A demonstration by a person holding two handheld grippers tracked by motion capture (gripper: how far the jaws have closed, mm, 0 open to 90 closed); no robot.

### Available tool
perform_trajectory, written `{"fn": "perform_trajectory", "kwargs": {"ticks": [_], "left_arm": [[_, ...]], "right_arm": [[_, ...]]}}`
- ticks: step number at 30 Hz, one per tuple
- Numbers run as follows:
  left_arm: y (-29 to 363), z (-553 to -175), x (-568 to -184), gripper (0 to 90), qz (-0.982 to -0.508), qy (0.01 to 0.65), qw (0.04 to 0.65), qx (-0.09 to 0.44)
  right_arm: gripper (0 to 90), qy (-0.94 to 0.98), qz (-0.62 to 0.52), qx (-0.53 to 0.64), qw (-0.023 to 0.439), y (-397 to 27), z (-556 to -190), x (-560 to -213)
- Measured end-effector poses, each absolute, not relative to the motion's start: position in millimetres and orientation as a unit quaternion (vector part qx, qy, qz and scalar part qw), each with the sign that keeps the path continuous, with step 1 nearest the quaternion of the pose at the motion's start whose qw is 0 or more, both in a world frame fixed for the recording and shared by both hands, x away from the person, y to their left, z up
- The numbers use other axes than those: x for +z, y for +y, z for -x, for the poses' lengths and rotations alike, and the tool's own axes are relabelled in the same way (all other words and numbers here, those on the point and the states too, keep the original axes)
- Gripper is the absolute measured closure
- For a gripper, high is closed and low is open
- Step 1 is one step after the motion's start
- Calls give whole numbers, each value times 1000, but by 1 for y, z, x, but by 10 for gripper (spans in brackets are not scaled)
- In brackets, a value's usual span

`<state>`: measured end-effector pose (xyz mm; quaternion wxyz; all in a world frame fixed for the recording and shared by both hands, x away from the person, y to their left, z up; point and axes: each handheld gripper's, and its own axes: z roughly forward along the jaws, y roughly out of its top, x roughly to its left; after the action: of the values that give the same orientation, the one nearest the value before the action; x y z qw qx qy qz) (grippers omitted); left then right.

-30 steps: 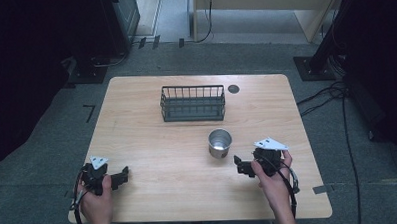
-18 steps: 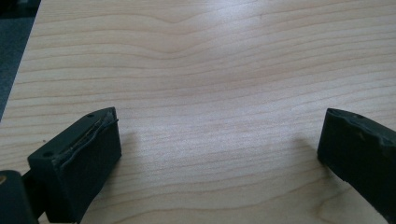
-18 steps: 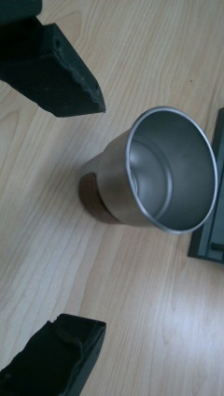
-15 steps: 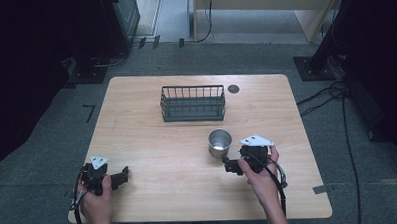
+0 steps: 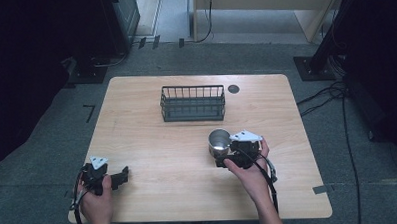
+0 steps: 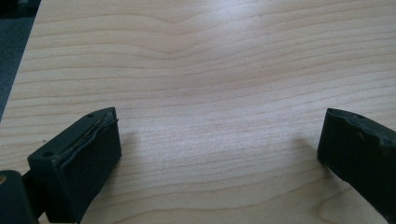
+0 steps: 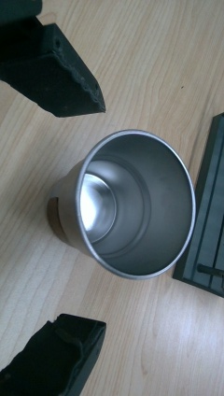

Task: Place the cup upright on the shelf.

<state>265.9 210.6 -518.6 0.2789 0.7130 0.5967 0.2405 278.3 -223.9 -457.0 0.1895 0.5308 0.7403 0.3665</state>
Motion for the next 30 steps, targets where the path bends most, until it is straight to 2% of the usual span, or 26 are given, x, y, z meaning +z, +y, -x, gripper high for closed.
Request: {"fn": "perform_trajectory", "kwargs": {"ticks": [21,27,30], "left_arm": [[211,-266,-519,0,-713,597,279,240],[211,-266,-519,0,-713,597,279,240],[211,-266,-519,0,-713,597,279,241]], "right_arm": [[1,747,-539,338,195,-198,-306,-469],[58,746,-544,327,201,-193,-310,-474],[115,745,-545,321,211,-191,-311,-476]]}}
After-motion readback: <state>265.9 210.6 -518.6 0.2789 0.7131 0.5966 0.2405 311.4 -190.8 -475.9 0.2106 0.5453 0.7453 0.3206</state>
